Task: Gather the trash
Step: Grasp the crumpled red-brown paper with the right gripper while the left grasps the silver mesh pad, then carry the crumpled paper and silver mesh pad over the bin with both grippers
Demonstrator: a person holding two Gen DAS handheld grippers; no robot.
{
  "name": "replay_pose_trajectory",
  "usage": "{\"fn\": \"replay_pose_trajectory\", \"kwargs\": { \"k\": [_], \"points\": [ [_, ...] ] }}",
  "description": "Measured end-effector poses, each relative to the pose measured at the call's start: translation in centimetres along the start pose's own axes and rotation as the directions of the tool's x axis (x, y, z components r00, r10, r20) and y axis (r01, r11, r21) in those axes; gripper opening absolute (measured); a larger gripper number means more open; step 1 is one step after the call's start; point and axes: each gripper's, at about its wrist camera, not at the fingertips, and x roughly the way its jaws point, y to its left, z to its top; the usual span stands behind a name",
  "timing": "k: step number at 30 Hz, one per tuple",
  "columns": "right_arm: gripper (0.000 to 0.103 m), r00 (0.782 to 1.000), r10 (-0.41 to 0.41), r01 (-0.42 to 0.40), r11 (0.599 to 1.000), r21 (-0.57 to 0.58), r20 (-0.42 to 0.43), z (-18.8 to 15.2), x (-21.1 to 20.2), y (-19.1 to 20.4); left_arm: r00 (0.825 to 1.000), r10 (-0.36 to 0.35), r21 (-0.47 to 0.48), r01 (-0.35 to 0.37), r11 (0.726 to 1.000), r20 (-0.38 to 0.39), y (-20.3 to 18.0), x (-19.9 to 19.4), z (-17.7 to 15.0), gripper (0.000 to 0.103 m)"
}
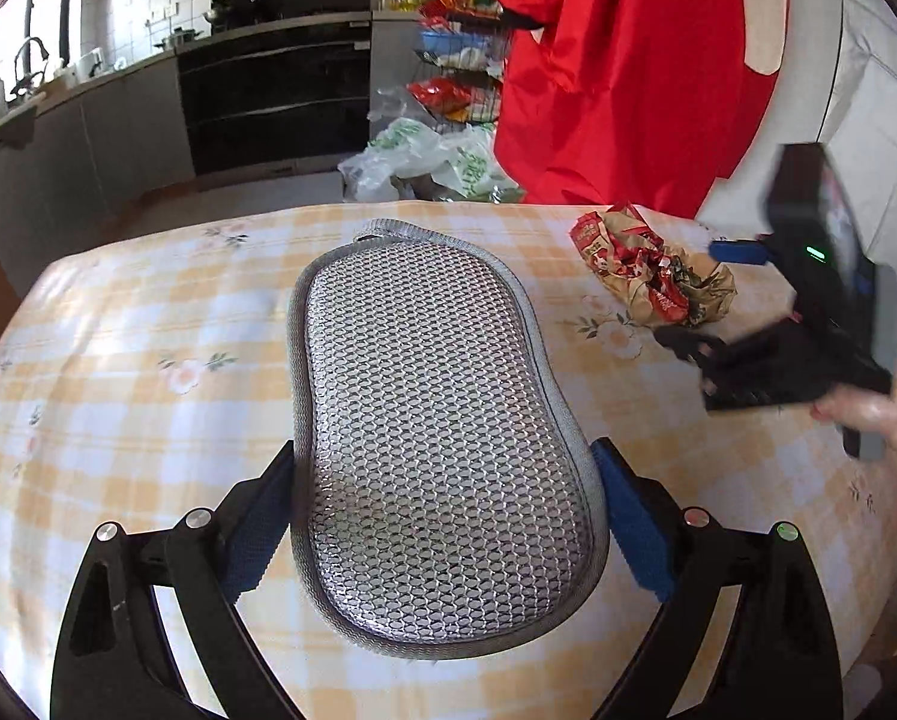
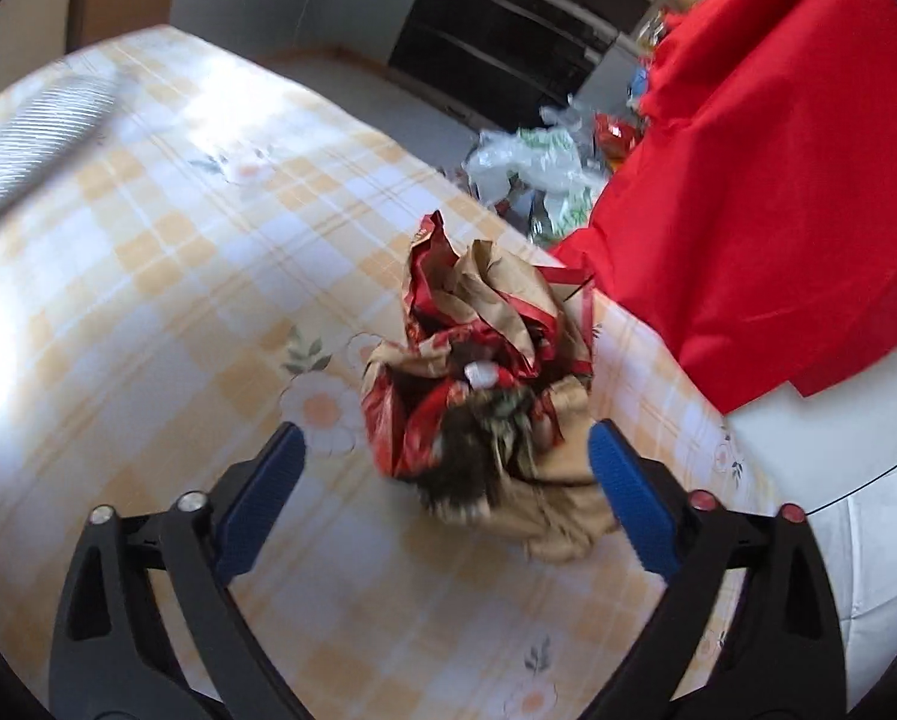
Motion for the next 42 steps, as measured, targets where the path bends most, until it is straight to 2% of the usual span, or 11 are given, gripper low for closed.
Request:
{"fn": "replay_pose_trajectory", "kwargs": {
  "k": [4, 8, 14, 20, 26, 31, 37, 42],
  "points": [
    [0.071, 0.990, -0.048, 0.051, 0.999, 0.018, -0.132, 1.0, 2.5, -0.1, 1.000, -0.010, -0.006, 0.010, 1.000, 0.019, 0.8, -2.0, -1.4, 0.091],
    [0.066, 0.992, 0.003, 0.013, 0.992, 0.125, -0.129, 1.2, 0.9, -1.4, 0.998, -0.019, -0.013, 0.020, 1.000, 0.058, 1.5, -4.3, -2.6, 0.091],
    [0.066, 0.998, 0.056, -0.052, 0.981, 0.185, -0.015, 0.1, -5.2, -1.5, 0.994, -0.018, -0.050, 0.024, 0.998, 0.112, 2.2, -8.2, -4.3, 0.091],
    [0.066, 0.987, 0.125, -0.146, 0.957, 0.251, 0.097, -1.9, -12.3, 0.0, 0.992, -0.017, -0.074, 0.027, 0.997, 0.129, 2.0, -12.2, -6.1, 0.091],
    [0.066, 0.960, 0.177, -0.233, 0.936, 0.266, 0.218, -4.1, -19.8, 2.9, 0.991, 0.003, -0.097, 0.010, 0.995, 0.131, 1.7, -16.3, -8.3, 0.091],
    [0.066, 0.928, 0.199, -0.297, 0.906, 0.301, 0.316, -7.2, -26.0, 5.5, 0.992, 0.029, -0.110, -0.016, 0.994, 0.124, 1.3, -19.7, -10.2, 0.091],
    [0.066, 0.903, 0.212, -0.346, 0.875, 0.339, 0.375, -10.6, -30.9, 8.1, 0.990, 0.060, -0.119, -0.045, 0.992, 0.130, 0.8, -23.7, -12.3, 0.091],
    [0.066, 0.887, 0.221, -0.367, 0.870, 0.330, 0.405, -12.5, -34.6, 9.9, 0.987, 0.071, -0.123, -0.053, 0.991, 0.144, 0.3, -26.7, -14.0, 0.091]
  ]
}}
